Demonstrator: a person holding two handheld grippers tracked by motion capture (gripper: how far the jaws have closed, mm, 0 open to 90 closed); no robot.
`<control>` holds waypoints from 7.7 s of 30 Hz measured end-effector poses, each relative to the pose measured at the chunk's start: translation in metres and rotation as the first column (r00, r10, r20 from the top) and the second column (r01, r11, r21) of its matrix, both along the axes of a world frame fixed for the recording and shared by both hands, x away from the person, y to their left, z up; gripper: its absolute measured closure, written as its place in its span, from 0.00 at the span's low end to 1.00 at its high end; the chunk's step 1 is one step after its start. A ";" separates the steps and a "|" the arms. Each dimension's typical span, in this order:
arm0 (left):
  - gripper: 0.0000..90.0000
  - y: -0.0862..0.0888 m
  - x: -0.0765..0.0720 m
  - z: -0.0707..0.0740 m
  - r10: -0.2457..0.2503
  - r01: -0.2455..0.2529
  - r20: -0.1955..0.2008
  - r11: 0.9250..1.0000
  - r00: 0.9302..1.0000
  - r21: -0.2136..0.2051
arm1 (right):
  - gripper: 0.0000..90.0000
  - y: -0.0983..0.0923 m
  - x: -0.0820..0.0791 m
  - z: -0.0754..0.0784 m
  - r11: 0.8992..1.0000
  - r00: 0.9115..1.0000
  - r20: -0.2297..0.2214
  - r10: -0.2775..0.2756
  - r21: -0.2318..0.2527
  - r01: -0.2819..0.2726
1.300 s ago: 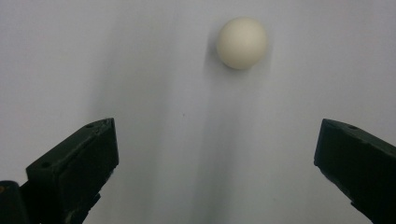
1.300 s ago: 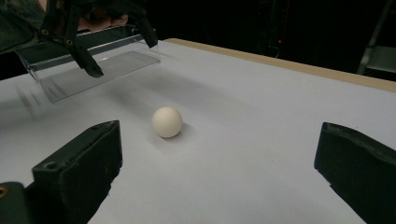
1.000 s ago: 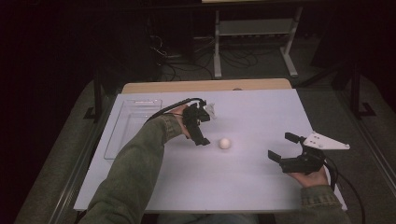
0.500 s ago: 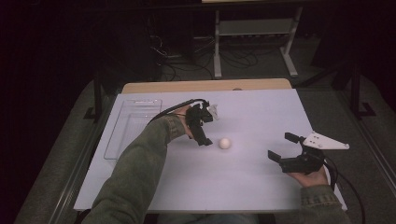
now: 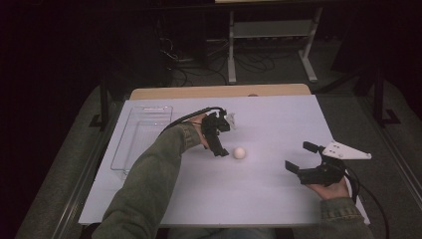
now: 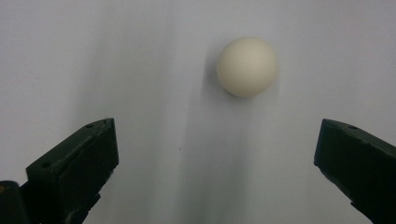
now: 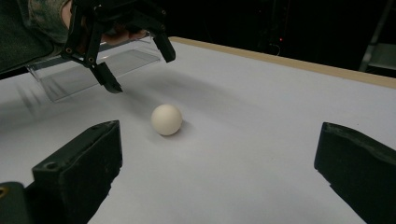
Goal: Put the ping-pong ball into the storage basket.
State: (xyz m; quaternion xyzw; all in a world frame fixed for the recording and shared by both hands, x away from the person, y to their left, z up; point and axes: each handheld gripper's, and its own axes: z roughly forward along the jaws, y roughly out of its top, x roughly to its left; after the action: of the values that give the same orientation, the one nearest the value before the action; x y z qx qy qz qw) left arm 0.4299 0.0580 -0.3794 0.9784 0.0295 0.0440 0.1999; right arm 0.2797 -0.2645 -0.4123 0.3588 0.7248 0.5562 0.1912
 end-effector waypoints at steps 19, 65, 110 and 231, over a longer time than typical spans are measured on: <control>0.00 -0.014 0.000 -0.013 -0.029 0.029 -0.007 1.000 1.000 -0.002 | 0.00 0.000 0.000 0.000 1.000 1.000 -0.001 0.000 0.002 0.000; 0.00 -0.036 -0.003 -0.033 -0.075 0.075 -0.048 0.997 0.996 -0.002 | 0.00 -0.002 -0.001 0.000 1.000 1.000 -0.001 -0.002 0.001 0.002; 0.33 -0.040 -0.003 -0.036 -0.089 0.088 -0.061 0.996 0.994 -0.016 | 0.00 -0.001 -0.001 -0.001 1.000 1.000 -0.006 0.000 -0.005 0.000; 0.56 0.032 -0.040 0.090 -0.041 0.038 0.090 0.999 0.995 0.040 | 0.00 0.004 -0.002 0.003 1.000 1.000 0.004 0.004 -0.007 -0.004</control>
State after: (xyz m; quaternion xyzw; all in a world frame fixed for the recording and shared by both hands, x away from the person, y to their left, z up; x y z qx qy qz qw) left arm 0.3896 0.0905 -0.2891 0.9794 0.0003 0.0850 0.1833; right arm 0.2780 -0.2610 -0.4094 0.3556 0.7270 0.5549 0.1928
